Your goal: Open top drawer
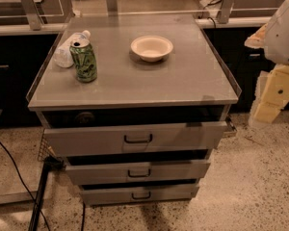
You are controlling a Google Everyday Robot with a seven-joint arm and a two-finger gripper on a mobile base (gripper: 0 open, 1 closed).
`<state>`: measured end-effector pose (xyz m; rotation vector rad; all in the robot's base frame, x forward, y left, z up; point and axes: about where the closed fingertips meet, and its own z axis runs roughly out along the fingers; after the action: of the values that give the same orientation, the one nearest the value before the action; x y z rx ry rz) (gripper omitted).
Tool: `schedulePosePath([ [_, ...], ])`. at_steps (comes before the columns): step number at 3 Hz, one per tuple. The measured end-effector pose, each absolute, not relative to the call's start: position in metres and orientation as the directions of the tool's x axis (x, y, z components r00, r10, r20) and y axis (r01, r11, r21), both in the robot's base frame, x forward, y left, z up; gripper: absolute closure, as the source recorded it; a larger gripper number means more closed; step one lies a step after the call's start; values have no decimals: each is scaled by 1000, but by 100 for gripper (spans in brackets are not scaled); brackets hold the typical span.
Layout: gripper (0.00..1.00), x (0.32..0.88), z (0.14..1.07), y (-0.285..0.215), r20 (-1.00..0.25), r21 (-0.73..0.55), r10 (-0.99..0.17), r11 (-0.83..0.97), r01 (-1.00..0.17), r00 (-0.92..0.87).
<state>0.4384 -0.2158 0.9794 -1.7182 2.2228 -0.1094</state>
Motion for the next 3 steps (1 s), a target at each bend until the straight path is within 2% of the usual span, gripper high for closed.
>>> schedulePosePath([
  [1, 0, 438, 979, -216, -210, -258, -953, 270, -928, -219],
  [2, 17, 438, 979, -216, -210, -258, -953, 270, -928, -219],
  [3, 48, 441, 972, -215, -224, -244, -949, 277, -930, -224],
])
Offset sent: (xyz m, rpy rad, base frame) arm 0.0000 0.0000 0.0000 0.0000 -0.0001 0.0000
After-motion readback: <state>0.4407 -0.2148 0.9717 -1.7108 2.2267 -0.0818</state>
